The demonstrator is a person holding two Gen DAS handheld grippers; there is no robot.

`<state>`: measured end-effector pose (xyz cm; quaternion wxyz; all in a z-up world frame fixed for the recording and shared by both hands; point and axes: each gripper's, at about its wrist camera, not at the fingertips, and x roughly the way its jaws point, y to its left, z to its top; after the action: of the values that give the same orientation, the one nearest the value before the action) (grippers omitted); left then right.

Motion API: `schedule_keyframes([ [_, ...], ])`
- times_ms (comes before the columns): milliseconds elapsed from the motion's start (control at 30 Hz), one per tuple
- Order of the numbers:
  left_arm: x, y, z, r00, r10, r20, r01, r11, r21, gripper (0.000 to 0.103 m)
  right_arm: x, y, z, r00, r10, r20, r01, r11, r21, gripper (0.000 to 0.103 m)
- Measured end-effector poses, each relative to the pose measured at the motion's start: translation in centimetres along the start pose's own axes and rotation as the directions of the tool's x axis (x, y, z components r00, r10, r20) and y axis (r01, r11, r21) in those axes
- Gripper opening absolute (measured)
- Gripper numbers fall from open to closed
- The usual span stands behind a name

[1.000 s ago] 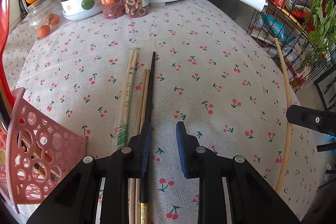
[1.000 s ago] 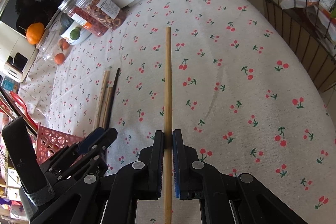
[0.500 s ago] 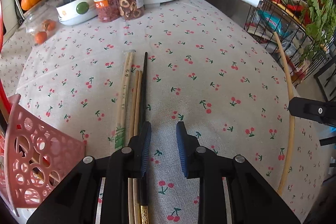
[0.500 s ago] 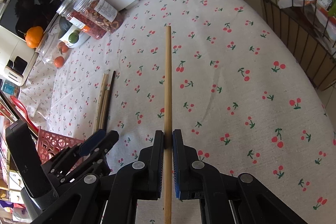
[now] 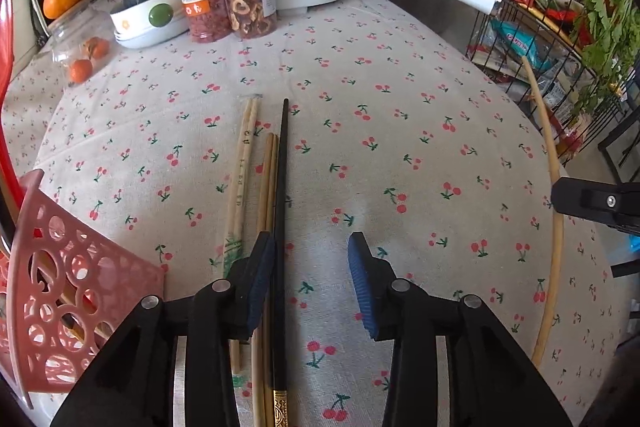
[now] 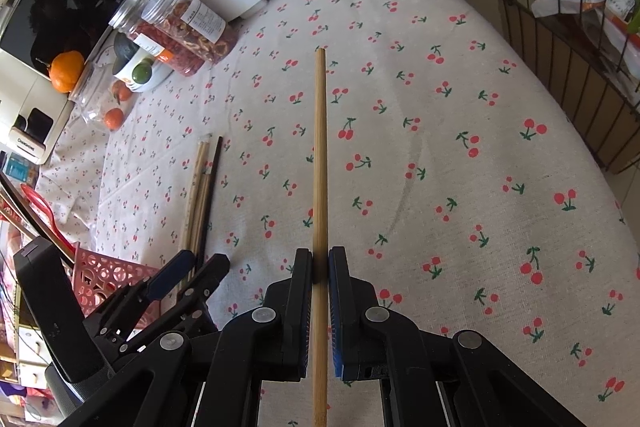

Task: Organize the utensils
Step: 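Hold the wooden chopstick in the right tool while the left tool grasps a black chopstick, then lift both held chopsticks upright and carry them over the pink basket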

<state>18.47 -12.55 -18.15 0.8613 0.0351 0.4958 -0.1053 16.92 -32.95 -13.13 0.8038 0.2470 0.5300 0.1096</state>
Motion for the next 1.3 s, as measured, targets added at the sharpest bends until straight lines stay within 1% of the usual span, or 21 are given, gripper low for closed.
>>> schedule_keyframes([
  [33, 0.2, -0.1, 0.0, 0.998, -0.060, -0.030, 0.060, 0.998, -0.005, 0.040, 0.0, -0.1, 0.0, 1.000, 0.000, 0.000, 0.000, 1.000, 0.003, 0.005],
  [67, 0.2, -0.4, -0.2, 0.994, -0.100, -0.039, 0.100, 0.995, -0.007, 0.039, 0.0, -0.1, 0.0, 1.000, 0.001, 0.000, -0.001, 1.000, 0.006, 0.005],
  [100, 0.2, -0.8, -0.3, 0.990, -0.133, -0.053, 0.134, 0.991, 0.011, 0.039, 0.0, -0.2, 0.1, 1.000, 0.002, -0.001, -0.002, 1.000, 0.010, 0.005],
  [133, 0.2, -1.2, -0.4, 0.989, -0.134, -0.054, 0.136, 0.990, 0.028, 0.039, 0.0, -0.3, 0.1, 1.000, 0.003, 0.000, -0.003, 1.000, 0.013, 0.005],
  [200, 0.4, -1.8, -0.3, 0.993, -0.103, -0.053, 0.105, 0.993, 0.051, 0.039, -0.2, -0.3, 0.1, 1.000, 0.004, 0.004, -0.004, 1.000, 0.017, 0.005],
  [367, 1.7, -2.7, 1.1, 0.997, -0.057, -0.047, 0.060, 0.997, 0.057, 0.036, -0.5, -0.8, 0.2, 1.000, 0.006, 0.010, -0.007, 1.000, 0.029, 0.005],
  [467, 2.4, -3.5, 2.6, 0.999, -0.002, -0.052, 0.005, 0.997, 0.072, 0.035, -0.5, -1.2, 0.4, 1.000, 0.002, 0.012, -0.002, 0.999, 0.038, 0.005],
  [567, 3.5, -4.1, 4.7, 0.995, 0.041, -0.086, -0.036, 0.997, 0.062, 0.031, -0.7, -1.6, 0.4, 1.000, -0.002, 0.015, 0.002, 0.999, 0.047, 0.005],
  [633, 4.2, -4.1, 5.9, 0.991, 0.063, -0.118, -0.059, 0.998, 0.037, 0.030, -1.0, -1.7, 0.3, 1.000, -0.004, 0.019, 0.003, 0.999, 0.052, 0.005],
  [667, 4.4, -4.1, 6.3, 0.989, 0.071, -0.132, -0.068, 0.997, 0.024, 0.028, -1.1, -1.8, 0.3, 1.000, -0.005, 0.021, 0.004, 0.999, 0.054, 0.005],
  [733, 4.7, -4.3, 6.9, 0.985, 0.081, -0.152, -0.079, 0.997, 0.019, 0.019, -1.4, -1.9, 0.1, 1.000, -0.006, 0.026, 0.005, 0.998, 0.057, 0.005],
  [767, 4.7, -4.6, 7.0, 0.983, 0.089, -0.158, -0.085, 0.996, 0.032, 0.007, -1.6, -1.9, 0.1, 1.000, -0.008, 0.029, 0.006, 0.998, 0.058, 0.005],
  [833, 4.3, -5.5, 6.4, 0.978, 0.139, -0.155, -0.127, 0.988, 0.085, 0.007, -1.9, -1.8, -0.1, 0.999, -0.012, 0.037, 0.010, 0.998, 0.061, 0.005],
  [867, 4.0, -5.7, 5.9, 0.978, 0.147, -0.150, -0.131, 0.986, 0.107, 0.006, -2.1, -1.8, -0.2, 0.999, -0.014, 0.041, 0.011, 0.998, 0.062, 0.005],
  [900, 3.5, -5.9, 5.5, 0.980, 0.137, -0.147, -0.120, 0.986, 0.115, 0.006, -2.3, -1.7, -0.3, 0.999, -0.015, 0.046, 0.012, 0.998, 0.065, 0.005],
  [1033, 0.1, -5.4, 3.5, 0.992, 0.070, -0.108, -0.060, 0.994, 0.091, 0.005, -3.7, -1.0, -0.8, 0.997, -0.017, 0.076, 0.014, 0.999, 0.039, 0.005],
  [1167, -5.4, -4.2, 1.7, 1.000, -0.002, -0.012, 0.003, 0.997, 0.082, 0.005, -5.3, 0.4, -1.7, 0.993, -0.013, 0.115, 0.013, 1.000, 0.001, 0.005],
  [1233, -8.3, -3.3, 0.7, 0.998, -0.040, 0.038, 0.037, 0.996, 0.080, 0.005, -6.1, 1.3, -2.2, 0.990, -0.020, 0.140, 0.023, 0.999, -0.022, 0.005],
  [1300, -11.1, -2.3, -0.3, 0.993, -0.086, 0.085, 0.080, 0.994, 0.073, 0.005, -7.0, 2.3, -2.7, 0.985, -0.031, 0.168, 0.040, 0.998, -0.050, 0.005],
])
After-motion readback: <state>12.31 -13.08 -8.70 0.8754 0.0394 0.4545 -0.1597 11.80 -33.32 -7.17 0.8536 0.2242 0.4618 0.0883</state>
